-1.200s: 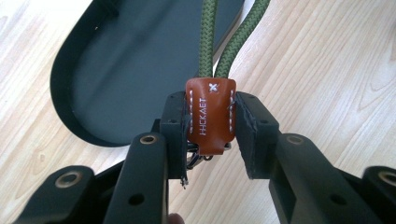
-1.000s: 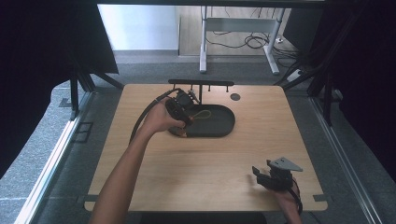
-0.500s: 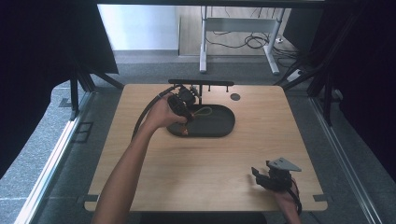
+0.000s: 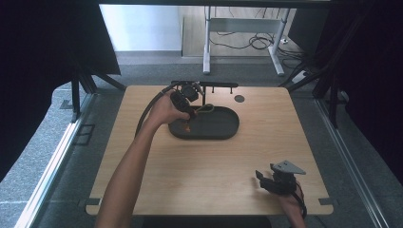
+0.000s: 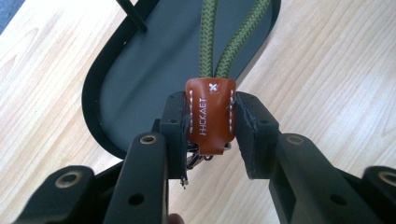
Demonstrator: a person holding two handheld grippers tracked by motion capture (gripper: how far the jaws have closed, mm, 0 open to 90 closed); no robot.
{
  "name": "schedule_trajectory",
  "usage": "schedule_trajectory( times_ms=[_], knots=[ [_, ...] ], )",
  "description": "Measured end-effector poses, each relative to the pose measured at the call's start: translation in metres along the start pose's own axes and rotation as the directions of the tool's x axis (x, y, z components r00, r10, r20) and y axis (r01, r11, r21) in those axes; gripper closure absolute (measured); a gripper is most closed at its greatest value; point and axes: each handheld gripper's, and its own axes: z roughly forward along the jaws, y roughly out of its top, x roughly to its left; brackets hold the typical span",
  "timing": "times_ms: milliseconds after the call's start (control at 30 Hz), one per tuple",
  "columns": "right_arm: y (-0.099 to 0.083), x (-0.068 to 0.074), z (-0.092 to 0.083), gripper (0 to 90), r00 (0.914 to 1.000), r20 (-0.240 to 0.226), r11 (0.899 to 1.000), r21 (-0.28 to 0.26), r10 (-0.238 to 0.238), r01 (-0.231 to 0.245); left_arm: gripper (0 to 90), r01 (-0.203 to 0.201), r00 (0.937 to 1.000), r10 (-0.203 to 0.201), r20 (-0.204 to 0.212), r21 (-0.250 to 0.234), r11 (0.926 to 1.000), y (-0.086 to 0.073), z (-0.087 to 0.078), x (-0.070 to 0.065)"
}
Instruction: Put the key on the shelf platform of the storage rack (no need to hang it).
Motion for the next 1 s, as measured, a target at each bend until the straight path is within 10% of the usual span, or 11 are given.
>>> schedule_trajectory(
  times_ms=[1000],
  knots=[
    [-0.003,0.001,0.005,32.4,0.9999,-0.008,1.000,0.025,-0.010,0.010,66.4,0.040,0.9992,-0.040,0.000,0.008,0.9992,0.025,0.056,0.020]
  ],
)
